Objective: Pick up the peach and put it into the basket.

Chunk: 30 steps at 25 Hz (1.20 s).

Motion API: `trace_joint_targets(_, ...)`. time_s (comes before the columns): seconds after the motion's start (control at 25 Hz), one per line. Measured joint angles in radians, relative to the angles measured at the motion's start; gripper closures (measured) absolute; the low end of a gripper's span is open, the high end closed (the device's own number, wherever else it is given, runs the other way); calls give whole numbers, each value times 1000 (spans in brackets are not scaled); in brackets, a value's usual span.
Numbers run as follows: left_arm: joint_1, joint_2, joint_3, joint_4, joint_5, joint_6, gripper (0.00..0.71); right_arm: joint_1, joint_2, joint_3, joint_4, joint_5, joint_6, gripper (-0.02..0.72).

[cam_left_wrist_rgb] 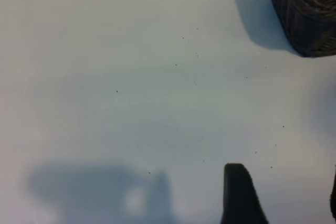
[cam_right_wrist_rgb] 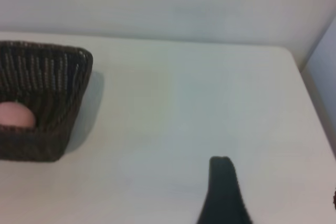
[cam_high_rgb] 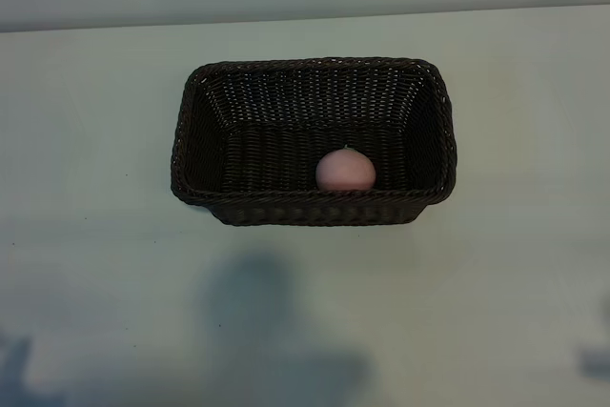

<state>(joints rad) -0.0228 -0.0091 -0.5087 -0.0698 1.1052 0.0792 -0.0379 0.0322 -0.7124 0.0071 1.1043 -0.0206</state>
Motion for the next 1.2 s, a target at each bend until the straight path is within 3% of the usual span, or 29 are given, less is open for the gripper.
trace_joint_targets(0.24,0,0,0,0,0,0,285,0,-39,116,-1,5,7,208)
trace_joint_targets(0.92,0,0,0,0,-1,0,285,8,-39,193,14,29,7,209)
trace_joint_targets(1.2,0,0,0,0,-1,0,285,8,-39,222,17,-28,8,209)
